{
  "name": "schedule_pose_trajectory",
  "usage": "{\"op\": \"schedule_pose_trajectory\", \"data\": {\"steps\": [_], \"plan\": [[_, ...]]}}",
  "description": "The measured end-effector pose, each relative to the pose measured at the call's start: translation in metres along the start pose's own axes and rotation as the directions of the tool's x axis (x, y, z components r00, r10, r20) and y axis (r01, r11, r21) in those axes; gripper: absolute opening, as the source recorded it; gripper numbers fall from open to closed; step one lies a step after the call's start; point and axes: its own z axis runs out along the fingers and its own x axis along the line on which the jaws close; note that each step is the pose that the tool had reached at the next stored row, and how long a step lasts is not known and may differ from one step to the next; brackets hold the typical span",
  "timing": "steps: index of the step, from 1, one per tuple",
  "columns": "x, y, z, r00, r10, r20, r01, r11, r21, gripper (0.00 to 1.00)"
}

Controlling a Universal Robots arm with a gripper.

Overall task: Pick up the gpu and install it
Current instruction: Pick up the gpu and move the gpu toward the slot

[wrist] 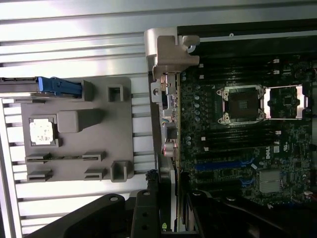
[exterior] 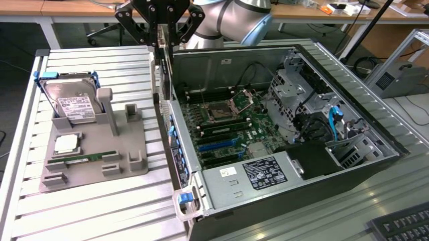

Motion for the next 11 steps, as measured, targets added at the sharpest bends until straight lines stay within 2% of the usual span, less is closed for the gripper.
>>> {"op": "schedule_pose_trajectory", "data": {"steps": [11], "plan": [[-0.0036, 0.0003, 0.0001, 1.0000, 0.000, 0.0000, 0.000, 1.0000, 0.0000, 0.27]]}}
